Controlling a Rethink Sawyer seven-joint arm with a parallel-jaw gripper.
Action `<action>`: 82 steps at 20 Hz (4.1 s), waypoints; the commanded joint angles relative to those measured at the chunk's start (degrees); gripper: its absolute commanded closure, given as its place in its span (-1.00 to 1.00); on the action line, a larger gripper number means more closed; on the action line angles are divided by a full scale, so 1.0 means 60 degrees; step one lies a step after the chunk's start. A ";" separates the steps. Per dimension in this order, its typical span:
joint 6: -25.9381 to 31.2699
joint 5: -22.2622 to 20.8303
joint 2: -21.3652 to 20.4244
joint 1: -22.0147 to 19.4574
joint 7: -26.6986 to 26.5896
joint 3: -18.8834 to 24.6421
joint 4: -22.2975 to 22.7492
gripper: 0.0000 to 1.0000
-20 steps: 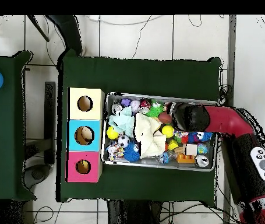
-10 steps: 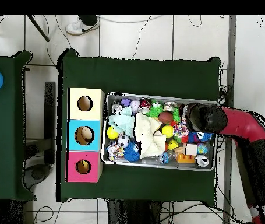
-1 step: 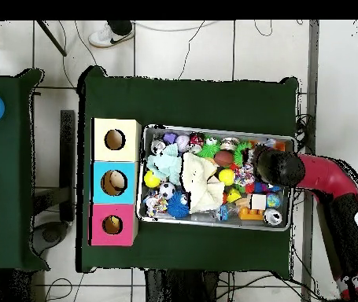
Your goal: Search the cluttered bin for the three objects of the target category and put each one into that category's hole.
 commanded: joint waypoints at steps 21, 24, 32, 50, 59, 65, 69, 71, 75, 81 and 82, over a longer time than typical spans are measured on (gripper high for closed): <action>0.0443 0.0609 -0.2244 0.1487 0.1045 -0.0705 0.1805 1.00; 0.1004 0.1200 -0.3200 0.1830 0.1293 -0.0963 0.2280 1.00; 0.1275 0.2250 -0.4324 0.2695 0.1971 -0.1777 0.3073 1.00; -0.0452 0.3315 -0.3847 0.3096 0.1932 -0.2680 0.3686 -1.00; -0.0076 0.3082 -0.2752 0.2004 0.0029 -0.2291 0.2416 -1.00; 0.0580 0.2847 -0.1978 0.1474 -0.1047 -0.1792 0.1176 -1.00; 0.0584 0.2713 -0.1674 0.1315 -0.1215 -0.1660 0.0858 -1.00; 0.0521 0.2640 -0.1483 0.1237 -0.1291 -0.1603 0.0692 -1.00; 0.0677 0.2618 -0.1263 0.1097 -0.1552 -0.1438 0.0418 -1.00; 0.1214 0.2728 -0.1334 0.1528 -0.1265 -0.1593 -0.0032 -1.00; 0.1165 0.2744 -0.1428 0.1565 -0.1177 -0.1619 0.0081 -1.00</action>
